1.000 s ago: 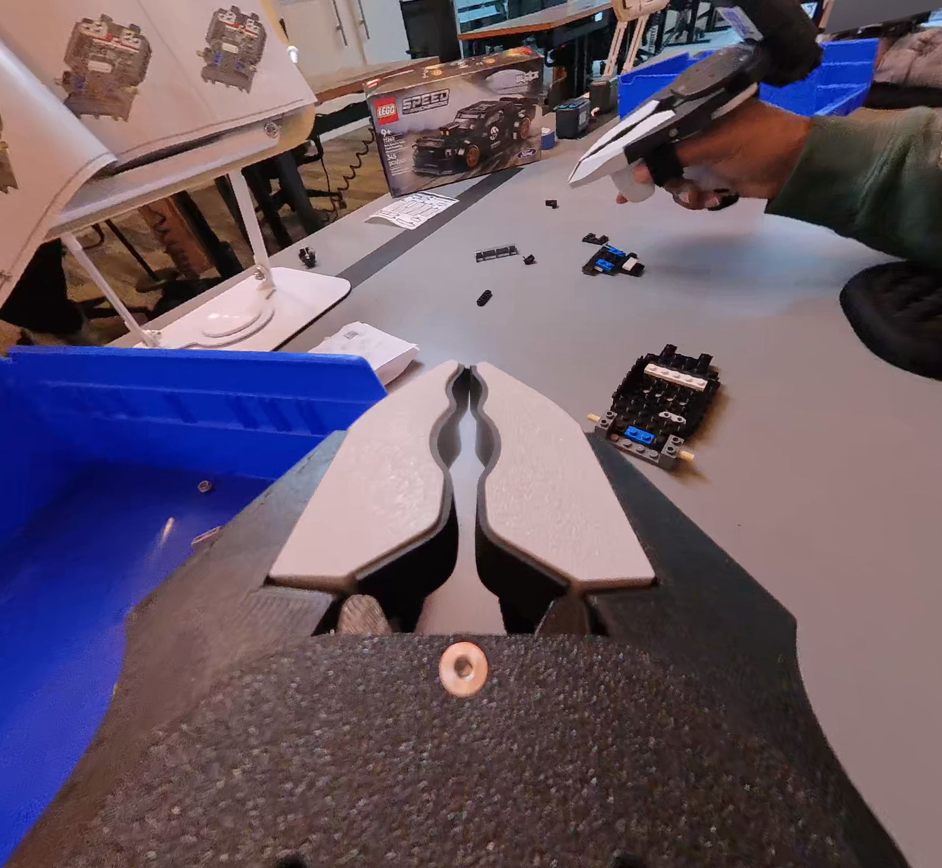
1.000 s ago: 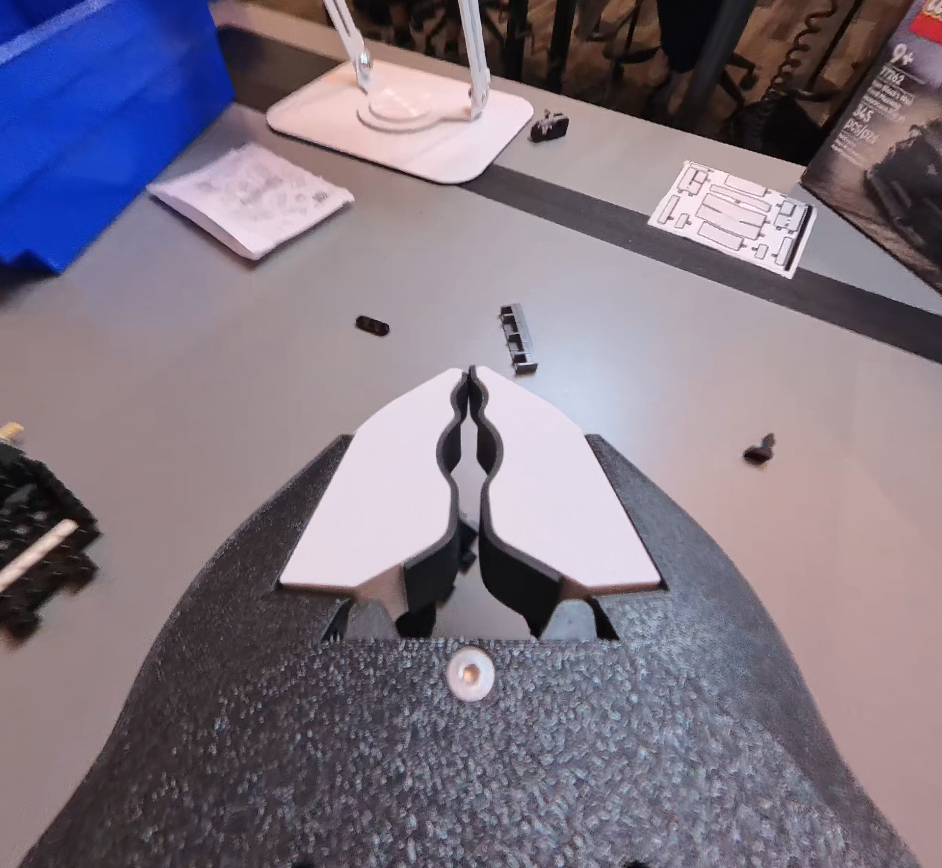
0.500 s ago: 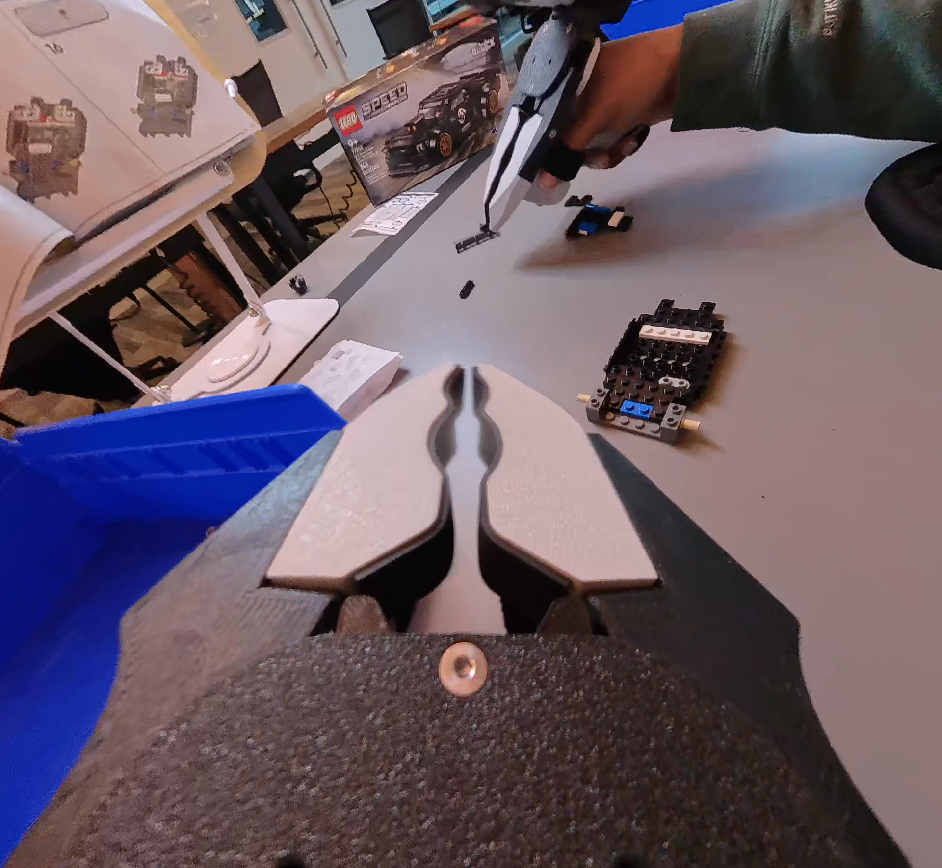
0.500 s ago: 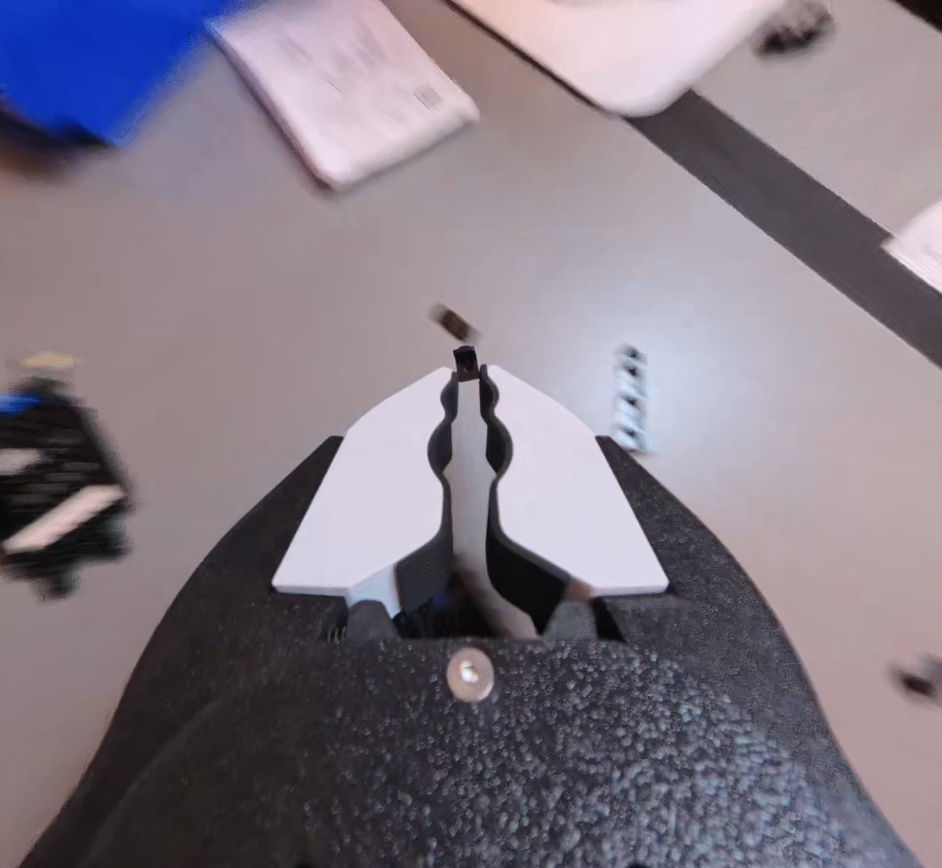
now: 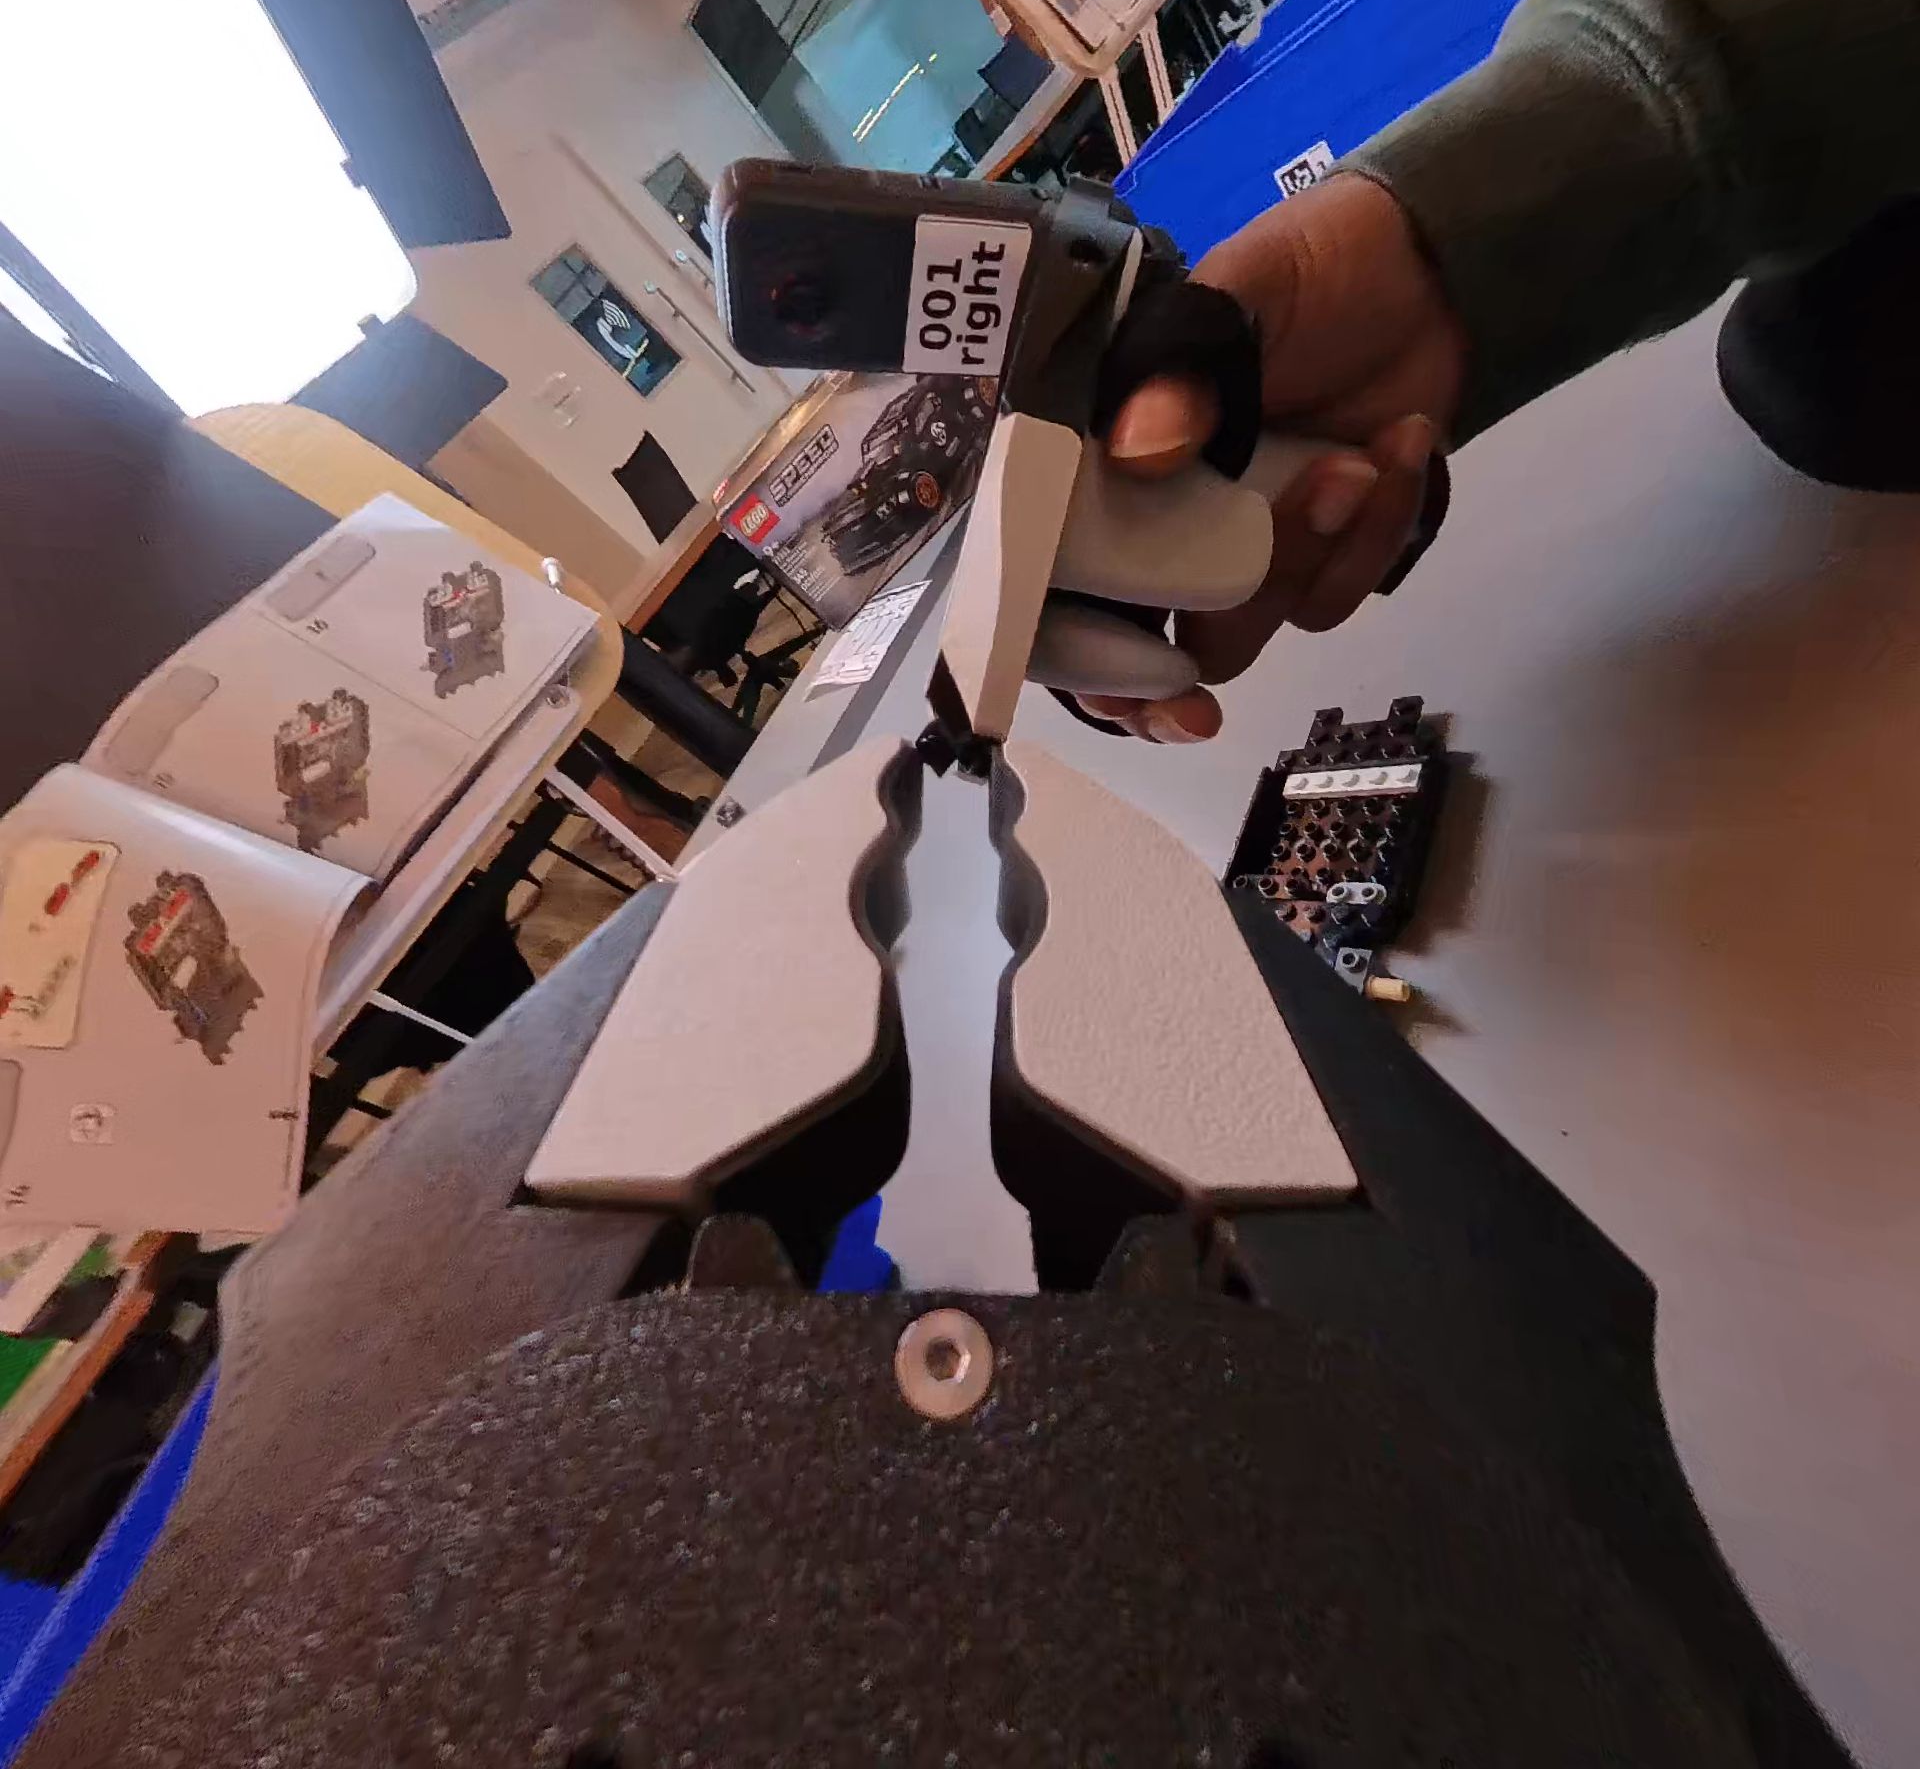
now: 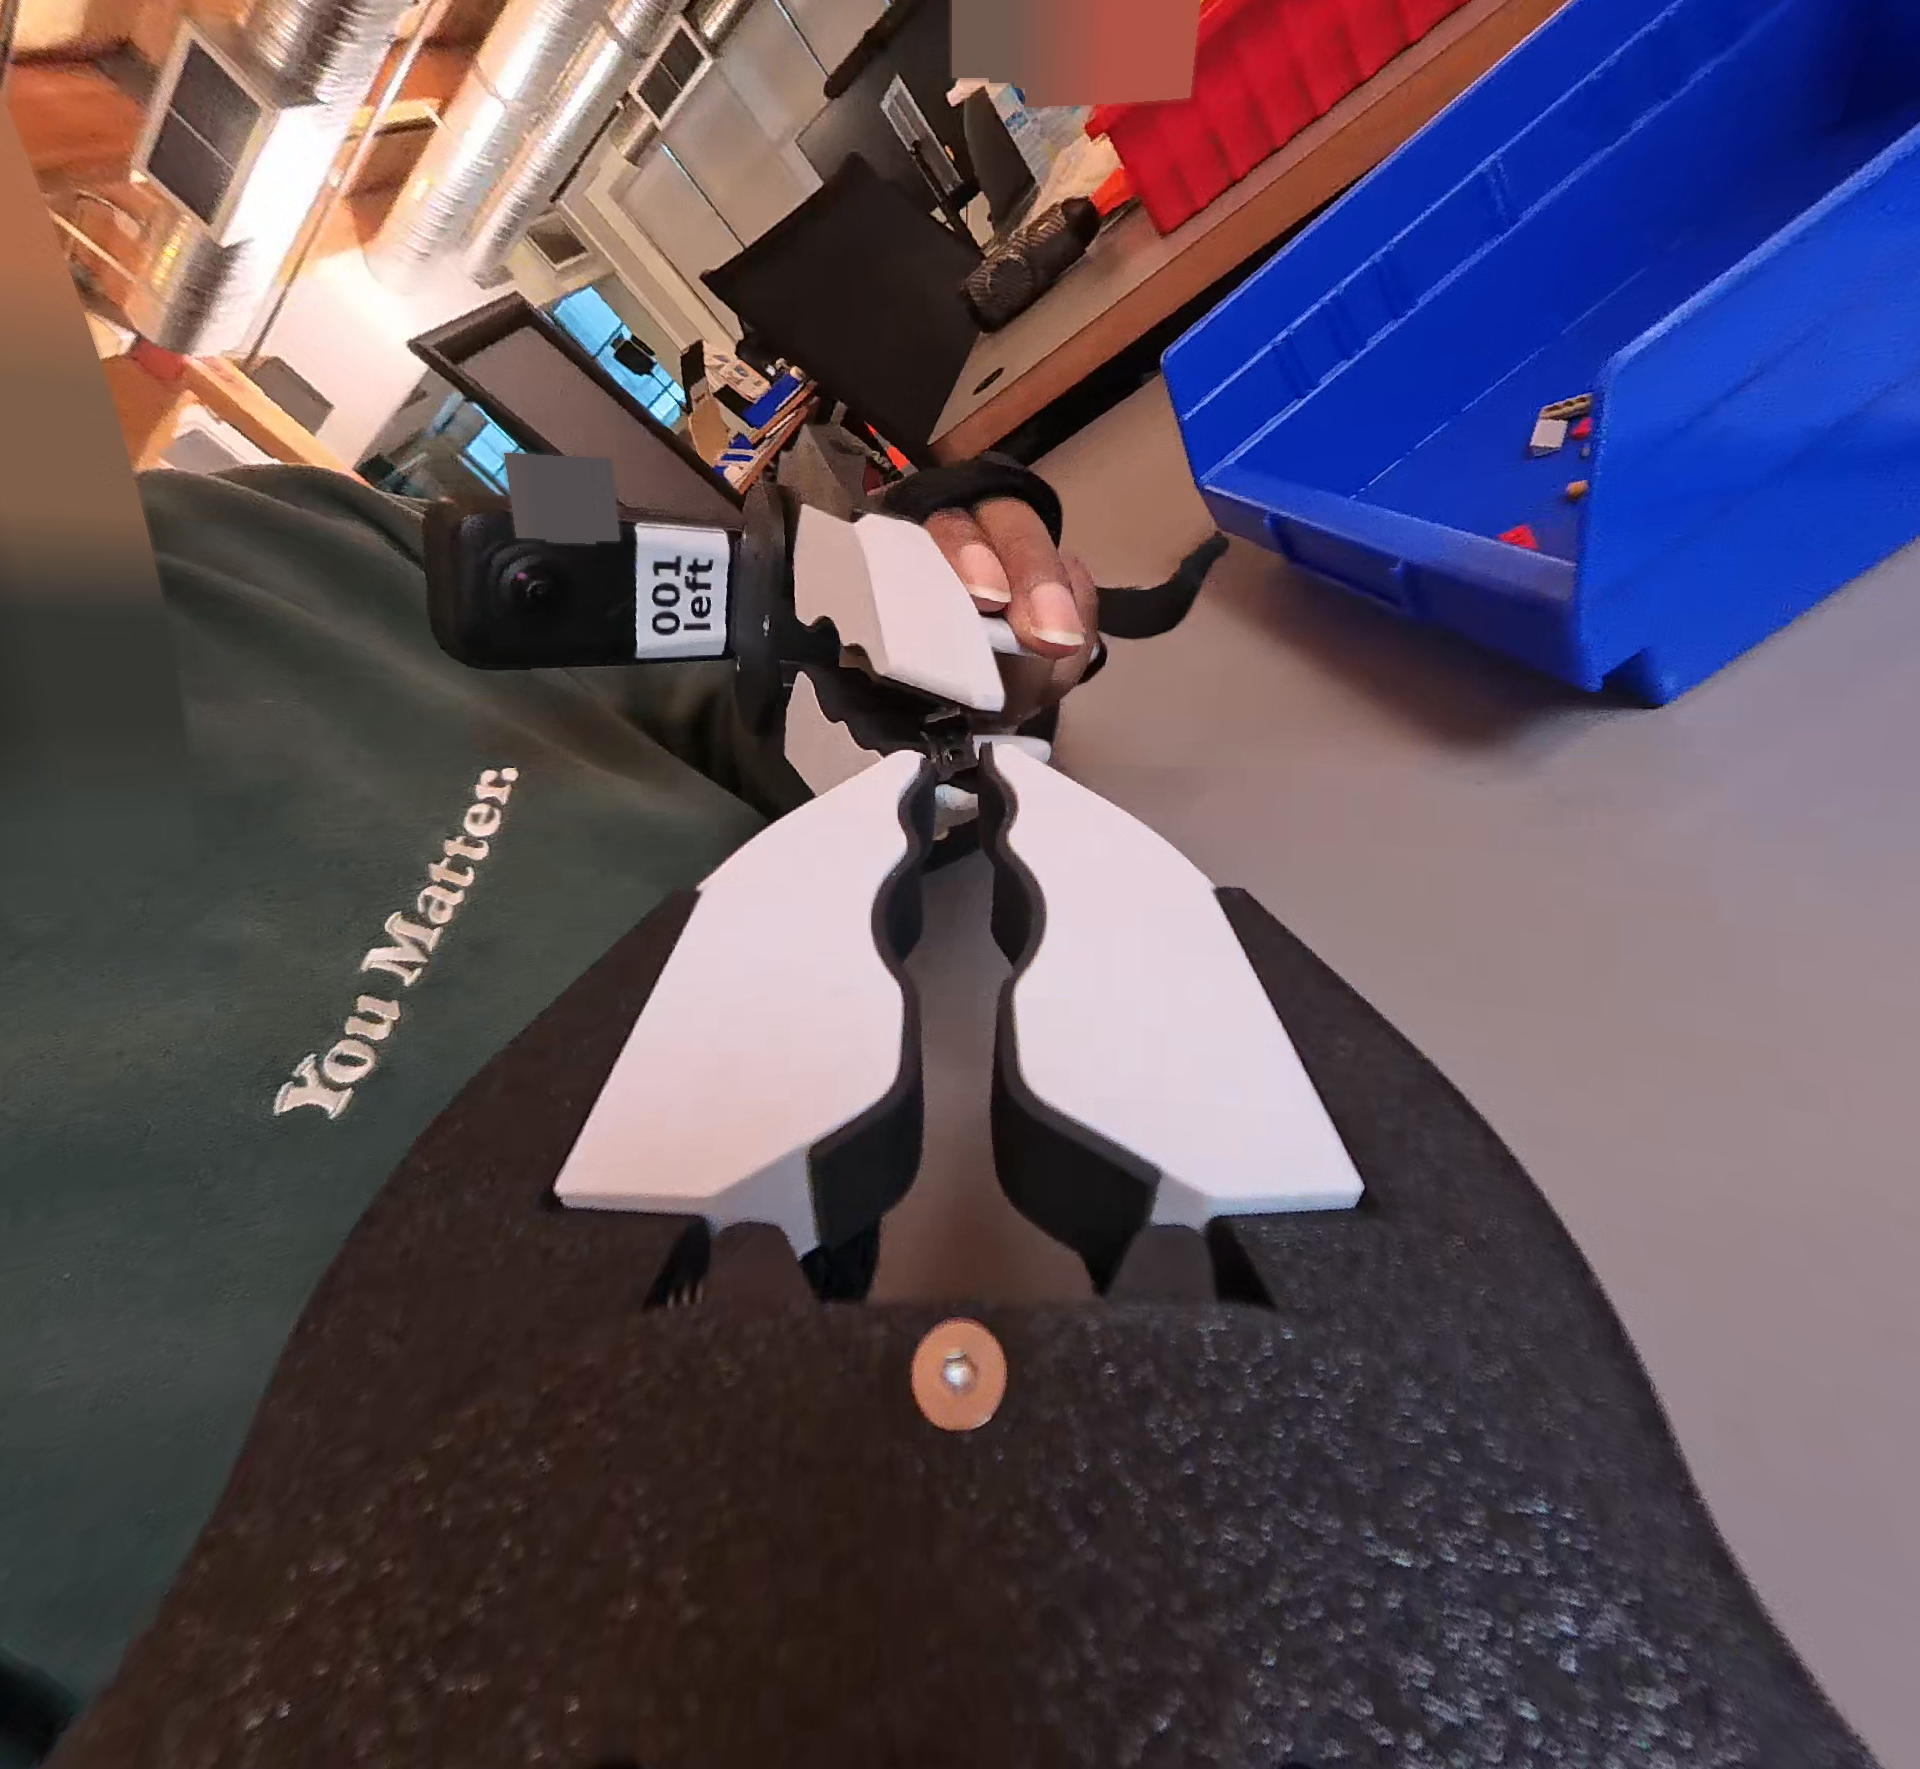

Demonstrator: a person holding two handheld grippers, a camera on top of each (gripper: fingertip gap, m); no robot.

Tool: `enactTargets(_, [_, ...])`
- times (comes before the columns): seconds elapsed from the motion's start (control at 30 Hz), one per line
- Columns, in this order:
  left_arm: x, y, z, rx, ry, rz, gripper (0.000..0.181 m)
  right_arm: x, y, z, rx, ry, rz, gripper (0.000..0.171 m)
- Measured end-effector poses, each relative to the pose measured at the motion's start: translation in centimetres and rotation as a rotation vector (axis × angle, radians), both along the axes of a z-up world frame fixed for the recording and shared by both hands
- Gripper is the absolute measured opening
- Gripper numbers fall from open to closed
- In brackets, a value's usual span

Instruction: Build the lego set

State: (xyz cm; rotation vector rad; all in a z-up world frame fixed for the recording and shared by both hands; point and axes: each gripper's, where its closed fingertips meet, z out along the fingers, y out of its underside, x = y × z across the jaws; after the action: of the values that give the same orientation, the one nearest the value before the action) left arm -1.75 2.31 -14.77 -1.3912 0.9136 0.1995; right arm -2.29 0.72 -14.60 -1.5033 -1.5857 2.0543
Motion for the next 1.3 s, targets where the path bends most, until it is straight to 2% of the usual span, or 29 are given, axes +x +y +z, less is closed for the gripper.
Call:
enactTargets(0.13, [0.5, -0.3, 0.2, 0.068, 0.095, 0.003, 0.011, 0.6, -0.2, 0.2, -0.068, -0.003, -0.006, 0.008])
enactTargets(0.23, [-0.3, 0.0, 0.4, 0.093, 0.114, 0.041, 0.011, 1.2, 1.1, 0.2, -0.051, 0.026, -0.103, 0.020])
enactTargets(0.27, [-1.8, 0.3, 1.0, 0.097, 0.086, 0.095, 0.011, 1.5, 2.8, 0.1, 0.016, 0.033, -0.197, 0.022])
enactTargets(0.33, [-7.2, 1.5, 2.1, 0.048, -0.019, 0.290, 0.011, 3.5, 7.9, -0.7, 0.284, 0.014, -0.448, 0.024])
enactTargets(0.4, [-13.0, 2.3, 1.2, -0.104, -0.137, 0.463, 0.011, 7.3, 13.8, -1.4, 0.467, -0.087, -0.697, 0.025])
enactTargets(0.5, [-18.5, 2.2, -1.6, -0.337, -0.203, 0.642, 0.011, 14.5, 20.7, -3.9, 0.556, -0.322, -0.959, 0.026])
enactTargets(0.57, [-20.4, 1.8, -3.8, -0.484, -0.229, 0.719, 0.014, 18.5, 23.3, -6.2, 0.566, -0.467, -1.056, 0.025])
enactTargets(0.67, [-19.5, 1.5, -6.6, -0.740, -0.401, 0.672, 0.054, 20.5, 24.3, -8.4, 0.488, -0.534, -1.085, 0.025])
enactTargets(0.73, [-18.8, 1.3, -7.6, -0.810, -0.449, 0.630, 0.064, 20.4, 24.4, -9.3, 0.480, -0.553, -1.079, 0.025])
enactTargets(0.93, [-17.3, 1.8, -6.9, -0.703, -0.351, 0.555, 0.070, 18.5, 25.3, -12.2, 0.549, -0.703, -0.996, 0.027])
enactTargets(1.13, [-14.0, 2.5, -4.2, -0.497, -0.285, 0.410, 0.059, 17.5, 26.4, -13.2, 0.654, -0.884, -0.917, 0.018])
enactTargets(1.17, [-13.7, 2.5, -3.9, -0.470, -0.267, 0.401, 0.056, 17.4, 26.4, -13.2, 0.651, -0.892, -0.905, 0.017])
enactTargets(1.2, [-13.3, 2.5, -3.9, -0.452, -0.245, 0.390, 0.054, 17.4, 26.4, -13.2, 0.656, -0.889, -0.889, 0.009])
enactTargets(1.3, [-12.5, 2.3, -3.8, -0.398, -0.189, 0.360, 0.051, 17.7, 27.1, -13.0, 0.713, -0.842, -0.917, 0.008])
